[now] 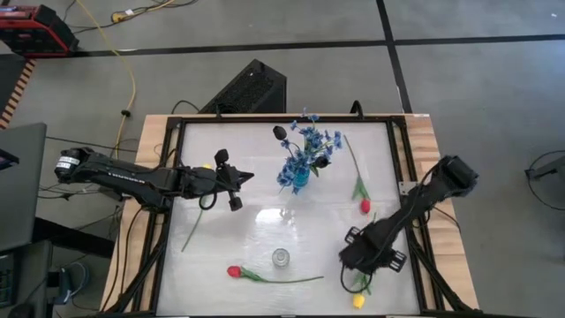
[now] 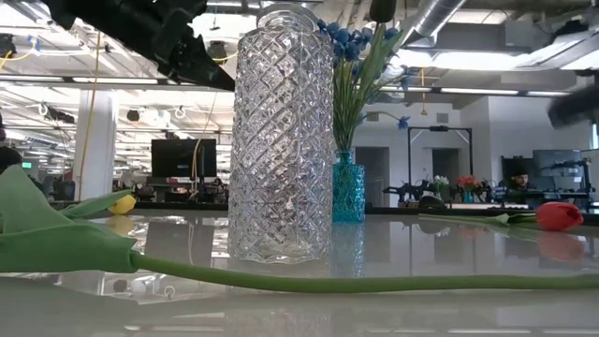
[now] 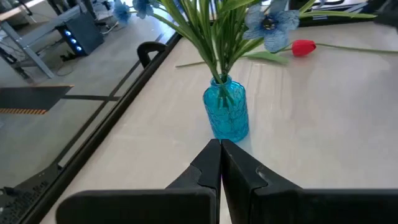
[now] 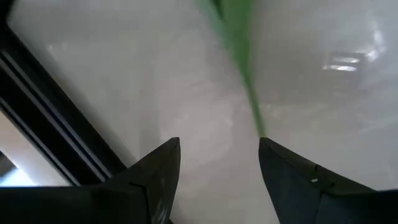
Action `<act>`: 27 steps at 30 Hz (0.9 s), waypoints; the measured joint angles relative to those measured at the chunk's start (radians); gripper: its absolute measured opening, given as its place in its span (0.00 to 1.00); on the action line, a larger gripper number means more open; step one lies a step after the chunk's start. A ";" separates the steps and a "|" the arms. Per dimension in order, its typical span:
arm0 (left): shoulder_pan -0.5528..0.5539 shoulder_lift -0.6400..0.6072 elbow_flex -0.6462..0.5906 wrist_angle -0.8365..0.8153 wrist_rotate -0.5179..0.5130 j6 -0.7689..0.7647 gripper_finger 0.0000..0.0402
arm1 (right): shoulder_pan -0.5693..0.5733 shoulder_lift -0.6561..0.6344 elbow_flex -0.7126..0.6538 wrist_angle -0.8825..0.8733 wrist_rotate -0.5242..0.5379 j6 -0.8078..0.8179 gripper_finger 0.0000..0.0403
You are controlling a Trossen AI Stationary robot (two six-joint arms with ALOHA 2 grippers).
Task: Sort flowers into vase by color
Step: Put the bottom right yellow flower into the transparent vase
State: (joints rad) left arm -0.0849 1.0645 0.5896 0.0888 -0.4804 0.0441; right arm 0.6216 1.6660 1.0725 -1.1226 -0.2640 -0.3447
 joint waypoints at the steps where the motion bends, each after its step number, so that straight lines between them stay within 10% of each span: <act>1: 0.000 0.000 0.000 0.000 0.002 0.000 0.00 | 0.008 0.022 0.000 0.001 0.000 -0.024 0.60; 19: 0.000 0.000 0.000 -0.011 0.058 -0.003 0.00 | 0.028 0.220 0.081 0.051 0.074 -0.019 0.60; 27: 0.000 0.000 0.000 -0.052 0.059 -0.030 0.00 | 0.090 0.233 0.084 0.094 0.112 -0.019 0.39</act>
State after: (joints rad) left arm -0.0849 1.0649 0.5900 0.0367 -0.4210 0.0144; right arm 0.7112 1.8989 1.1564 -1.0285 -0.1522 -0.3641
